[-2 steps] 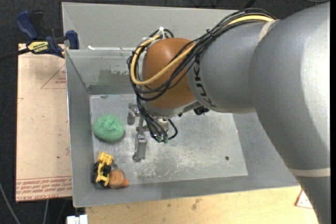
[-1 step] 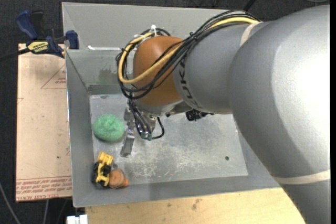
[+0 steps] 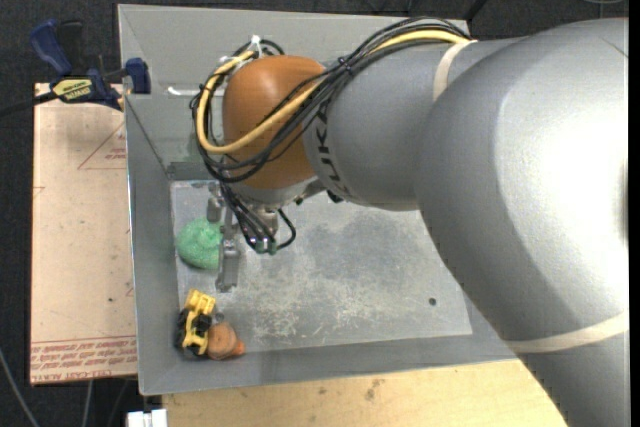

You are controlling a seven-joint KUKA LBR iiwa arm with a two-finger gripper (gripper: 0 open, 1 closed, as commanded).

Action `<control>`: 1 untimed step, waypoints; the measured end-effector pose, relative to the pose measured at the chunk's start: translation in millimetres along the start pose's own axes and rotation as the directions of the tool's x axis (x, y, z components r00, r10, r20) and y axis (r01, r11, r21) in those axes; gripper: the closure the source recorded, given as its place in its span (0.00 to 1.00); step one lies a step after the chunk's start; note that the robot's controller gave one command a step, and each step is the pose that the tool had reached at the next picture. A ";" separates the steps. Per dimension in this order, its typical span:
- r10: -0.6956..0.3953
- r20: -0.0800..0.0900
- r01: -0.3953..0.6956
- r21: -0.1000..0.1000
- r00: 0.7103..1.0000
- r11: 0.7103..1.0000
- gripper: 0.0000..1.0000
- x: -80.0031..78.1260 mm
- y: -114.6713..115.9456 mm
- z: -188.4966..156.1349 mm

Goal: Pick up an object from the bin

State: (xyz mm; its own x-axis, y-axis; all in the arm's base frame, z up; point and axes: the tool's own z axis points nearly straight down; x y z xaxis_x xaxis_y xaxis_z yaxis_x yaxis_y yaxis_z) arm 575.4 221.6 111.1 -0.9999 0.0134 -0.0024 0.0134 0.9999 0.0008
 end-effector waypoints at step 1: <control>0.459 0.005 -0.459 -0.006 0.889 0.889 1.00 -16.4 24.5 33.5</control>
Offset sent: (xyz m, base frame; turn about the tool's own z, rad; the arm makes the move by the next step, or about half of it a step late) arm 0.0000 0.0000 0.0000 0.0000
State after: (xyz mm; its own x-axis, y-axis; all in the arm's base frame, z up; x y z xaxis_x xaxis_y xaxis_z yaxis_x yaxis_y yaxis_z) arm 592.3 246.0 77.7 -0.8824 0.4704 -0.0064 0.4704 0.8824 0.0075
